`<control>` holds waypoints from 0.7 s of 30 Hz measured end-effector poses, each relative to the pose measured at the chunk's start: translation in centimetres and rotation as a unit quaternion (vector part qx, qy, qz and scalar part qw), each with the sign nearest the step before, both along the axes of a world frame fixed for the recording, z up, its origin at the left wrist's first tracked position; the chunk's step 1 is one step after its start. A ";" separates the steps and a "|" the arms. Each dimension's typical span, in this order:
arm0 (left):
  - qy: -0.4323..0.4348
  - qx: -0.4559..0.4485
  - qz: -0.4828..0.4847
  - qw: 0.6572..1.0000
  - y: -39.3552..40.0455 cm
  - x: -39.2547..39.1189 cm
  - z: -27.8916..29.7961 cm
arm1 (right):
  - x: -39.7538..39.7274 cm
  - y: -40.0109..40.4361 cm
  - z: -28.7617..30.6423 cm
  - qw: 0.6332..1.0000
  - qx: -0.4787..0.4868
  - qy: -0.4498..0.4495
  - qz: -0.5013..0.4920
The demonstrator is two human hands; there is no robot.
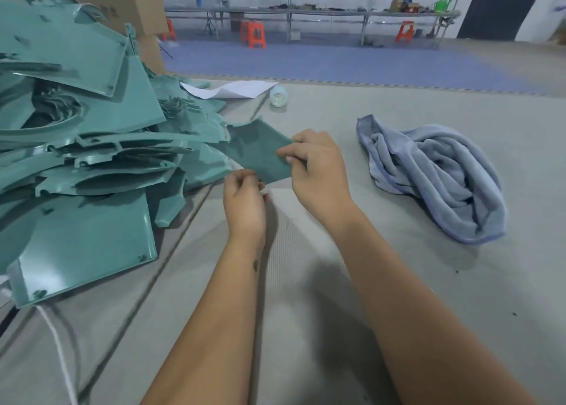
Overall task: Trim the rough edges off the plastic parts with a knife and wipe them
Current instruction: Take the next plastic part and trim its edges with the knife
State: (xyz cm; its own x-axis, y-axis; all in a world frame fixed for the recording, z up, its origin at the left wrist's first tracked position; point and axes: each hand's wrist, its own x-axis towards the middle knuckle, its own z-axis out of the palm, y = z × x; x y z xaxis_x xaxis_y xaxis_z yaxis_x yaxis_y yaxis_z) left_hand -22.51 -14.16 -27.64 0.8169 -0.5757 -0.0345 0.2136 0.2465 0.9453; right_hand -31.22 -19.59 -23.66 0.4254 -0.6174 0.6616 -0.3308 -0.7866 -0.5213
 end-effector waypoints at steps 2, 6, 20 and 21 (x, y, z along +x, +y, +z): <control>0.006 -0.003 0.001 1.000 0.0 -0.1 0.0 | 0.0 0.7 0.7 0.999 -0.023 -0.026 0.031; 0.007 0.003 0.043 0.999 0.1 0.1 0.1 | 0.8 1.4 1.7 0.993 0.037 -0.100 0.045; -0.240 0.052 -0.162 0.956 0.4 -2.0 0.2 | -8.6 -4.6 -0.2 0.794 0.448 -0.410 0.026; -0.335 0.065 -0.148 0.928 0.5 -2.4 0.1 | -9.6 -4.9 -0.3 0.792 0.449 -0.413 0.023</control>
State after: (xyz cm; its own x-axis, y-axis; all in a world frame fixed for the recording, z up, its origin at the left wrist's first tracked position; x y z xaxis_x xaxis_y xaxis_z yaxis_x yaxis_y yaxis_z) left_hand -24.90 -13.67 -27.49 0.4864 -0.8055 0.3386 -0.3928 0.1445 0.9082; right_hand -40.86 -24.52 -23.95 0.1118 -0.9933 0.0286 0.4332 0.0228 -0.9010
